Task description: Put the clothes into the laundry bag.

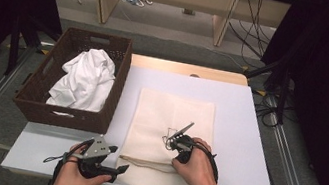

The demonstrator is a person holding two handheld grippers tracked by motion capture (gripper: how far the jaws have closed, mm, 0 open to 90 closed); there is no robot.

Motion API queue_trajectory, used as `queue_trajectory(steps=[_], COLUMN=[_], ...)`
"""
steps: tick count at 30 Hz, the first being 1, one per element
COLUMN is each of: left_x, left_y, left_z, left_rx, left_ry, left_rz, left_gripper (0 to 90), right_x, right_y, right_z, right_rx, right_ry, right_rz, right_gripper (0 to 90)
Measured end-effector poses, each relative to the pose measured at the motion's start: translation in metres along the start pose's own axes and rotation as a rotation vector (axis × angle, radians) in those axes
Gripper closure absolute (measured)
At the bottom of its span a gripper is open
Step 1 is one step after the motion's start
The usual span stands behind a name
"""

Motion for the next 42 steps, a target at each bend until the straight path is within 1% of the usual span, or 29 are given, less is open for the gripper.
queue_trajectory(steps=[2,4,7,8,9,10,11,12,14,15,16,17,18,19,21,22,23,24,26,27,29,30,33,34,35,38,40,41,42], left_x=[0.0,0.001,0.002,0.002,0.002,0.001,0.002,0.002,0.003,0.002,0.003,0.003,0.003,0.003,0.004,0.004,0.005,0.006,0.005,0.007,0.007,0.008,0.011,0.012,0.013,0.018,0.022,0.025,0.028], left_y=[0.0,-0.001,-0.001,-0.001,-0.001,0.001,0.0,0.002,0.001,0.002,0.002,0.003,0.003,0.004,0.004,0.004,0.004,0.004,0.006,0.005,0.007,0.007,0.01,0.011,0.013,0.019,0.025,0.028,0.031], left_z=[0.0,0.001,0.001,0.001,0.001,0.0,0.001,0.0,0.001,0.0,0.001,0.001,0.001,0.001,0.001,0.002,0.002,0.003,0.001,0.003,0.002,0.003,0.003,0.004,0.003,0.005,0.007,0.008,0.009], left_rx=[0.006,-0.005,0.0,0.0,-0.008,0.006,-0.005,0.006,-0.013,-0.003,-0.004,-0.003,-0.003,0.004,-0.001,-0.01,-0.017,-0.02,0.0,-0.02,-0.01,-0.018,-0.02,-0.031,-0.022,-0.043,-0.046,-0.047,-0.046], left_ry=[0.004,0.002,-0.007,-0.005,-0.003,-0.006,-0.005,0.0,0.001,-0.002,0.001,0.002,0.005,0.007,0.009,0.008,0.008,0.016,0.019,0.015,0.023,0.021,0.027,0.025,0.028,0.035,0.04,0.042,0.048], left_rz=[-0.004,0.011,0.012,0.01,0.014,-0.001,0.004,-0.007,0.0,-0.01,-0.01,-0.011,-0.013,-0.024,-0.018,-0.015,-0.011,-0.011,-0.032,-0.018,-0.03,-0.026,-0.031,-0.032,-0.044,-0.052,-0.07,-0.075,-0.085], left_gripper=[27.6,27.6,27.6,28.0,28.1,28.0,28.0,28.0,27.8,27.7,27.5,27.4,27.3,27.2,27.2,27.2,27.1,27.1,27.0,27.0,27.0,26.9,26.6,26.5,26.3,25.5,24.8,24.5,24.0], right_x=[0.0,0.002,0.007,0.009,0.011,0.014,0.016,0.019,0.023,0.026,0.028,0.03,0.032,0.033,0.036,0.038,0.038,0.04,0.042,0.043,0.046,0.048,0.055,0.057,0.058,0.064,0.067,0.069,0.07], right_y=[0.001,0.001,0.001,0.003,0.003,0.004,0.004,0.004,0.006,0.005,0.007,0.006,0.007,0.008,0.009,0.009,0.009,0.009,0.01,0.01,0.011,0.011,0.013,0.014,0.014,0.015,0.017,0.017,0.018], right_z=[0.0,0.0,0.0,0.0,0.0,-0.001,0.0,0.001,0.0,0.001,0.0,0.001,0.001,-0.002,0.0,0.0,-0.001,0.001,0.001,0.002,0.001,0.002,0.002,0.001,0.001,0.002,0.001,0.002,0.002], right_rx=[0.002,0.01,0.013,0.018,0.022,0.021,0.016,0.002,0.013,0.002,0.015,-0.001,0.01,0.019,-0.001,0.006,0.015,-0.001,0.009,0.012,0.007,0.007,-0.005,-0.001,-0.005,-0.02,-0.002,-0.018,-0.016], right_ry=[-0.004,-0.002,-0.005,-0.003,-0.004,-0.006,-0.004,-0.003,0.002,0.002,0.001,0.014,0.019,-0.002,0.006,0.02,0.01,0.018,0.015,0.017,0.016,0.019,0.012,0.008,0.01,0.01,0.012,0.013,0.014], right_rz=[-0.008,-0.019,-0.024,-0.042,-0.044,-0.06,-0.064,-0.068,-0.093,-0.091,-0.105,-0.105,-0.109,-0.124,-0.128,-0.141,-0.147,-0.147,-0.159,-0.157,-0.174,-0.178,-0.214,-0.234,-0.235,-0.26,-0.275,-0.28,-0.285], right_gripper=[88.3,88.5,88.5,88.5,88.5,88.5,88.5,88.5,88.5,88.5,88.5,88.5,88.5,88.5,88.5,88.5,88.6,88.6,88.6,88.6,88.6,88.7,88.7,88.7,88.7,88.8,88.7,88.8,88.8])
Point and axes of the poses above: each handheld gripper's, and its own axes: x roughly backward along the jaws, y roughly out of its top, z roughly to its left, the point moved 9 cm from there along -x, roughly forward along the jaws, and after that the axes turned 7 degrees about -x, right-handed, at the moved point
